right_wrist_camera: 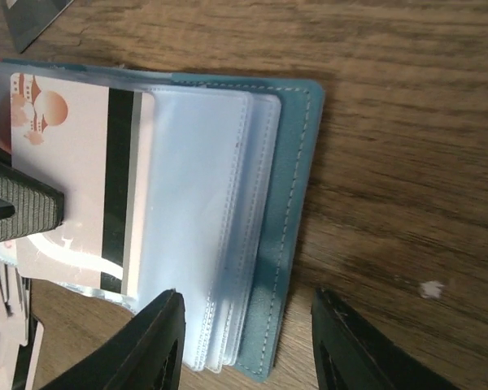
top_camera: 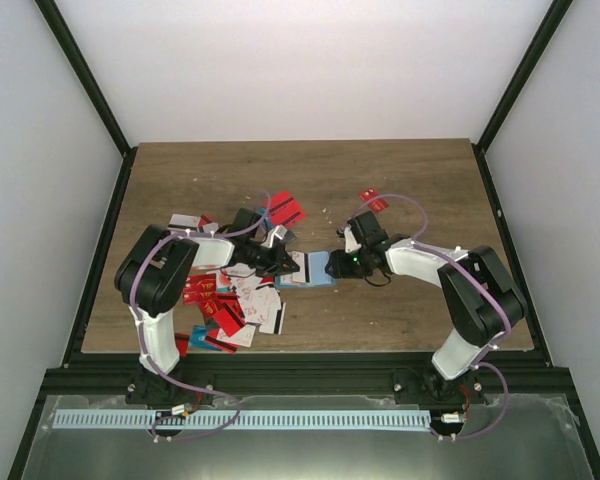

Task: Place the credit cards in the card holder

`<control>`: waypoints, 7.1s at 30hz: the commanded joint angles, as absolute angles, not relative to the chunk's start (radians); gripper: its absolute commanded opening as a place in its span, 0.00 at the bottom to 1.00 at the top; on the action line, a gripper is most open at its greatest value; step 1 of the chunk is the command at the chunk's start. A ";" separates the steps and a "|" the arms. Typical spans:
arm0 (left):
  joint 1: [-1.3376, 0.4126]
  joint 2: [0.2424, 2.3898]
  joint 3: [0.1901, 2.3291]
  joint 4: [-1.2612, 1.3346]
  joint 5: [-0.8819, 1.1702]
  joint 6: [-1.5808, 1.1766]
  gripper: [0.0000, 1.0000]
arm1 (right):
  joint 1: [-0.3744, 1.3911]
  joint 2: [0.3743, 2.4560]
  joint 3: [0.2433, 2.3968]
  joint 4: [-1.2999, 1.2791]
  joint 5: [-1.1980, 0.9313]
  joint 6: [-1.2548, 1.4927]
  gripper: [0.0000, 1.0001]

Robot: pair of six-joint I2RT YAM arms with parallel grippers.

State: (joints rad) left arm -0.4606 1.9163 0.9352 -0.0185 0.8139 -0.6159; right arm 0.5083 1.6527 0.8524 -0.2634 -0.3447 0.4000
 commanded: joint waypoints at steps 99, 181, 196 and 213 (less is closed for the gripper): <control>-0.543 1.690 1.126 -0.597 0.289 -0.330 0.81 | 0.535 1.673 0.864 -0.213 -0.400 0.405 0.01; -0.693 1.755 1.104 -0.450 0.332 -0.433 0.15 | 0.490 1.584 0.845 -0.181 -0.606 0.468 0.16; -0.694 1.855 1.101 -0.387 0.335 -0.413 0.08 | 0.471 1.631 0.832 -0.161 -0.606 0.475 0.20; -0.694 1.919 1.093 -0.359 0.342 -0.413 0.06 | 0.469 1.662 0.834 -0.173 -0.548 0.466 0.32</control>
State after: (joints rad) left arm -0.6930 1.8797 1.1030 -0.3733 0.3462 -0.4252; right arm 0.4789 1.6634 0.8345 -0.1722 -0.5682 0.4721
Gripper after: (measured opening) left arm 0.062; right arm 0.319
